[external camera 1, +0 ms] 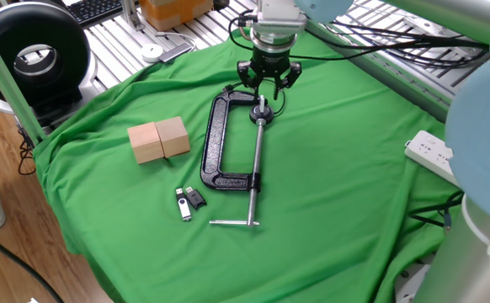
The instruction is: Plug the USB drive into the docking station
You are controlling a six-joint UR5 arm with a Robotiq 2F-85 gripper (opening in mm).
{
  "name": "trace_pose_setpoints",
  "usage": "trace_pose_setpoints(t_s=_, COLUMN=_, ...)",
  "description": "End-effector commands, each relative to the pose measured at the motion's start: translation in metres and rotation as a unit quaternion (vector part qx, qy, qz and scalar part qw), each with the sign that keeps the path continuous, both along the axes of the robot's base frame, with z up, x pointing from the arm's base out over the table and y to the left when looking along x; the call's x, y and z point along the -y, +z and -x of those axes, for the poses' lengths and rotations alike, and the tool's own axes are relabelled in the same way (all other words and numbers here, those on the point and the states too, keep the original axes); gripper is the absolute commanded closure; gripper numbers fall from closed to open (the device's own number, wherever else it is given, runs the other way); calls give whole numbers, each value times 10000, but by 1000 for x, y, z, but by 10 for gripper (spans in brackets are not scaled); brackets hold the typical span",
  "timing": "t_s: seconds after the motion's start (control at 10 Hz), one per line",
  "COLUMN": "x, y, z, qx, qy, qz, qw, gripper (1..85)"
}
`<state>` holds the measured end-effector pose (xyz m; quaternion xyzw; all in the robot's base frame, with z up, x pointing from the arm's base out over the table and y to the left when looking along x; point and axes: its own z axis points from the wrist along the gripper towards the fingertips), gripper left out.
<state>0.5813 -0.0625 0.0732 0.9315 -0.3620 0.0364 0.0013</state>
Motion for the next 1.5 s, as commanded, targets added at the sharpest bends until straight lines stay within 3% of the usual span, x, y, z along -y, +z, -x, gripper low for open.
trace_pose_setpoints(t_s=0.0, x=-11, y=13, z=0, qx=91, qy=-533, qz=-116, qw=9985, gripper=470)
trace_pose_setpoints(t_s=0.1, x=-24, y=14, z=-2, qx=97, qy=-771, qz=-289, qw=9966, gripper=483)
trace_pose_setpoints(t_s=0.3, x=-23, y=14, z=-2, qx=72, qy=-534, qz=-169, qw=9984, gripper=497)
trace_pose_setpoints(t_s=0.4, x=-25, y=10, z=5, qx=-58, qy=-893, qz=-308, qw=9955, gripper=510)
trace_pose_setpoints(t_s=0.5, x=-30, y=9, z=2, qx=-35, qy=-1174, qz=-460, qw=9920, gripper=523)
trace_pose_setpoints(t_s=0.6, x=-39, y=10, z=-2, qx=8, qy=-1923, qz=-707, qw=9788, gripper=523)
trace_pose_setpoints(t_s=0.7, x=-49, y=13, z=-15, qx=152, qy=-2899, qz=-1024, qw=9515, gripper=523)
trace_pose_setpoints(t_s=0.8, x=-58, y=16, z=-27, qx=250, qy=-3835, qz=-1333, qw=9135, gripper=523)
trace_pose_setpoints(t_s=0.9, x=-60, y=17, z=-34, qx=269, qy=-4712, qz=-1504, qw=8687, gripper=523)
trace_pose_setpoints(t_s=1.0, x=-43, y=17, z=-40, qx=436, qy=-5876, qz=-1392, qw=7959, gripper=527)
trace_pose_setpoints(t_s=1.1, x=-24, y=15, z=-38, qx=530, qy=-7088, qz=-1221, qw=6927, gripper=577)
trace_pose_setpoints(t_s=1.2, x=-7, y=14, z=-34, qx=660, qy=-8228, qz=-1090, qw=5539, gripper=840)
trace_pose_setpoints(t_s=1.3, x=-1, y=12, z=-23, qx=622, qy=-8661, qz=-925, qw=4874, gripper=840)
trace_pose_setpoints(t_s=1.4, x=-12, y=12, z=-21, qx=401, qy=-8850, qz=-1003, qw=4529, gripper=840)
